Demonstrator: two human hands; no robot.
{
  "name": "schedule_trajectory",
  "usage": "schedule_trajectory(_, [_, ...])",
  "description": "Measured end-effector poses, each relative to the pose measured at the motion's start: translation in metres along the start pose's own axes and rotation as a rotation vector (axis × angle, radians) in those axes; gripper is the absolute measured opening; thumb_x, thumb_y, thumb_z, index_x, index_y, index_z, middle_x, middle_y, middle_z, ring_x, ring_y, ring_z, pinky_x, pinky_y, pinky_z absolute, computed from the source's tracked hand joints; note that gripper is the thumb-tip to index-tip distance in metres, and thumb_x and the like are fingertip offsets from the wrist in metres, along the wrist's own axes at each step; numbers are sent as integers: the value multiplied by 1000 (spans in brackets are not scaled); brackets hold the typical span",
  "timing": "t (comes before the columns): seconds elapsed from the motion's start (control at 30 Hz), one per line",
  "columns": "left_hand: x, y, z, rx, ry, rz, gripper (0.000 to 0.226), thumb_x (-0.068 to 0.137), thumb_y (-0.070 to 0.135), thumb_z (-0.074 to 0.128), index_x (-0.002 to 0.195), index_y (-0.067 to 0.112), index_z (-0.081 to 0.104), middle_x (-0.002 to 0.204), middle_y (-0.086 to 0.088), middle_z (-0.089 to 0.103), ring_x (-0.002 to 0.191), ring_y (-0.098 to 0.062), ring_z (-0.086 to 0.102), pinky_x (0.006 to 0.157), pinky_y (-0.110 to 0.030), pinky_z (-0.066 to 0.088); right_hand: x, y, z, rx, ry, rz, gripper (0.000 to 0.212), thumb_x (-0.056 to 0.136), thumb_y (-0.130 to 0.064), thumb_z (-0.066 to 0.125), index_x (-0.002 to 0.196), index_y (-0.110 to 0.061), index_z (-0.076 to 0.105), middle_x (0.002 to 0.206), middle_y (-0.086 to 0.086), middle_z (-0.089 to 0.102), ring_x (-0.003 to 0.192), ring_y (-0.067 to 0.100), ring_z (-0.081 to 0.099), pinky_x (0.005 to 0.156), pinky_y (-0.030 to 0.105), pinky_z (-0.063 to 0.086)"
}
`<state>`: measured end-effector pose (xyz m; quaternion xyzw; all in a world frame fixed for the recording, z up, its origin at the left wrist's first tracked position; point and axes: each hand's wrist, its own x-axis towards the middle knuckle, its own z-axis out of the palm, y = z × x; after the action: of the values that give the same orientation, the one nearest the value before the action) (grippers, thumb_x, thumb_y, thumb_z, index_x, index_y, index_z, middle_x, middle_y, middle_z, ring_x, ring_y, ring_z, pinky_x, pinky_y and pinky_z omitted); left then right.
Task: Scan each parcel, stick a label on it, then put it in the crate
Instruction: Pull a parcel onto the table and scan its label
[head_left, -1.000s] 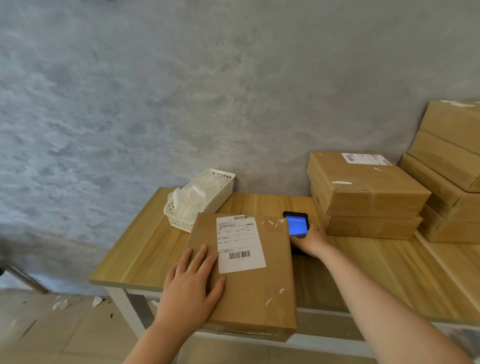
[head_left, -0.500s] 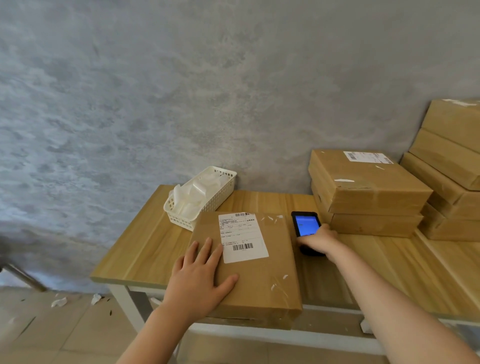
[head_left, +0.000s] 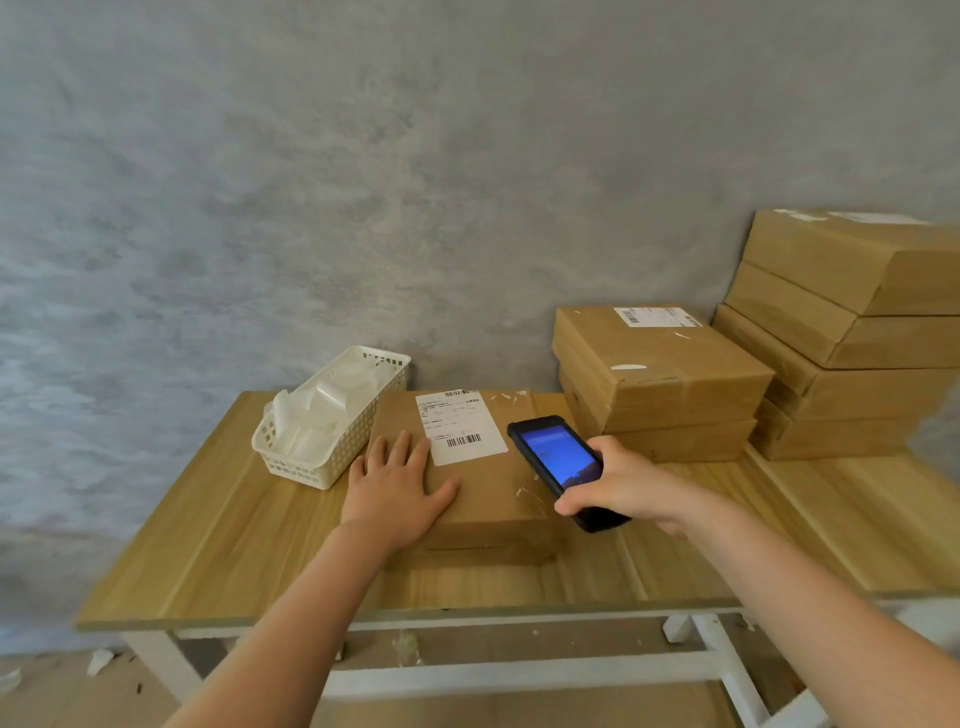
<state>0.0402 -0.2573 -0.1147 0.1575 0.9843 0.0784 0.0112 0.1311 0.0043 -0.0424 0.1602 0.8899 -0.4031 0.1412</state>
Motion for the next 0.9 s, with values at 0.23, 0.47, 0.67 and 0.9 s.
schedule_trajectory(0.23, [12,-1,3,-33,61,-1,84,89,76,23,157,28,17,166,3,13,152,-28,8,121,-49,16,-12,-28,2,-145,-80,-7,73,67,-40,84,124,-22,43,112,1,55,103,17,58,88,33,53])
schedule_trajectory(0.47, [14,-3,6,-42,78,-5,89,87,77,24,157,22,19,165,3,15,152,-26,7,121,-48,16,-15,-41,1,-172,-85,2,67,68,-44,83,120,-22,47,111,3,57,104,20,60,74,28,51])
schedule_trajectory(0.67, [15,-4,6,-38,75,-1,89,88,77,24,157,21,19,166,2,14,152,-27,7,121,-48,17,-18,-41,0,-151,-104,13,63,71,-44,80,119,-22,46,109,2,60,92,15,59,62,25,47])
schedule_trajectory(0.9, [15,-5,7,-38,80,3,90,88,78,23,158,22,15,166,2,13,152,-28,8,121,-48,17,-23,-38,-2,-178,-126,19,61,73,-45,78,121,-23,47,109,1,59,91,14,59,62,24,48])
